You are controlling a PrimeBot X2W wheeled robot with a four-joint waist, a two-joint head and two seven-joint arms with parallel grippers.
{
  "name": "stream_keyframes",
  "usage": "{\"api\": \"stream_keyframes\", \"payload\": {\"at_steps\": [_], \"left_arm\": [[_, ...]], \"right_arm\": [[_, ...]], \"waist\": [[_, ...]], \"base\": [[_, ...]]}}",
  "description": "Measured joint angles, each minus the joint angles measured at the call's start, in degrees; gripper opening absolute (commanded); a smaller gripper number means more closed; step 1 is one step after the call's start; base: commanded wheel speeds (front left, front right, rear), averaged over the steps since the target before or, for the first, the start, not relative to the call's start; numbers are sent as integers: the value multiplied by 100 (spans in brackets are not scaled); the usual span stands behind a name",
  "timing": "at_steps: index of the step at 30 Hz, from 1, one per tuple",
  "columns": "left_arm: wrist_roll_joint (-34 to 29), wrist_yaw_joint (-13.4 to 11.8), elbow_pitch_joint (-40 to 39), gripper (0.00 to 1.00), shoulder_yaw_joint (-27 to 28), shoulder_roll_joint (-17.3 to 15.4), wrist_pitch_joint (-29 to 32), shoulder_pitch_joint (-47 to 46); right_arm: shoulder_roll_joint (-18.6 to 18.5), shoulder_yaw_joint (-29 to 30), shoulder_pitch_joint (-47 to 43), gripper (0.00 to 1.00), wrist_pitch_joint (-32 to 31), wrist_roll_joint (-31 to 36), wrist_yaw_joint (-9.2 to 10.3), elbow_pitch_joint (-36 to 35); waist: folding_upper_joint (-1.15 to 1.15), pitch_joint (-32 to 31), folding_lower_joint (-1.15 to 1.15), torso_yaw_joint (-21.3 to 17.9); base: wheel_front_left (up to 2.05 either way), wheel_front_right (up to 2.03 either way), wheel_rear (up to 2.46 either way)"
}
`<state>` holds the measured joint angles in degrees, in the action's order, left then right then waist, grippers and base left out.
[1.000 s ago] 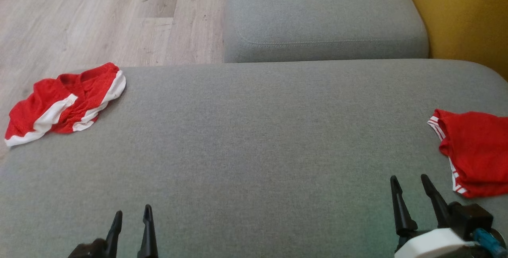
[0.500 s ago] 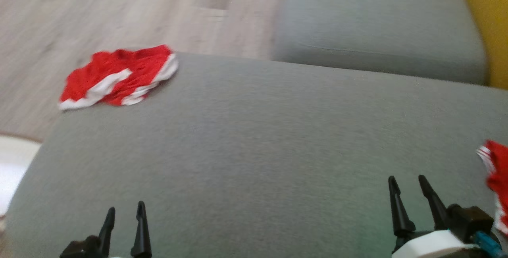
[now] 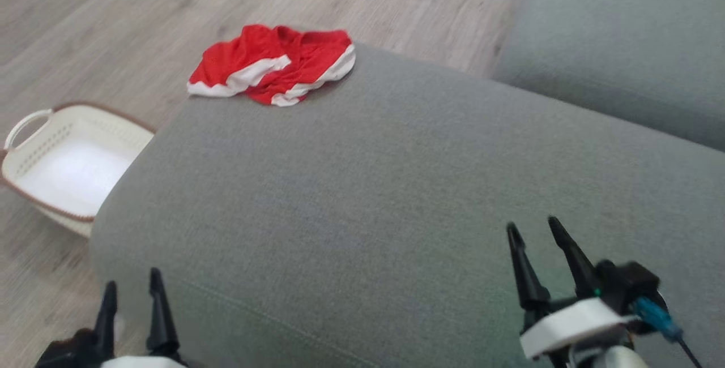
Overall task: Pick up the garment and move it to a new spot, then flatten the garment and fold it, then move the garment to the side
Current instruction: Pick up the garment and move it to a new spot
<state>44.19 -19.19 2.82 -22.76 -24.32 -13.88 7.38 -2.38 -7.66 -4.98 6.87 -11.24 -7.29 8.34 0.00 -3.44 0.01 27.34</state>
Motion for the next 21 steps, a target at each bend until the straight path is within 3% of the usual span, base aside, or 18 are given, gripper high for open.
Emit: {"api": "stream_keyframes", "payload": {"at_steps": [13,18,21], "left_arm": [[-249,13,-366,100,829,299,-40,524],[-312,112,-396,100,1116,280,-41,622],[-397,162,-490,100,1193,51,-19,597]], "right_arm": [[-5,-404,362,100,-41,19,0,193],[-7,-402,435,100,-91,24,0,126],[-7,-272,433,100,-136,44,0,4]], "waist": [[0,203,0,175],[0,246,0,215],[0,277,0,238]], "base": [[0,0,0],[0,0,0],[0,0,0]]}}
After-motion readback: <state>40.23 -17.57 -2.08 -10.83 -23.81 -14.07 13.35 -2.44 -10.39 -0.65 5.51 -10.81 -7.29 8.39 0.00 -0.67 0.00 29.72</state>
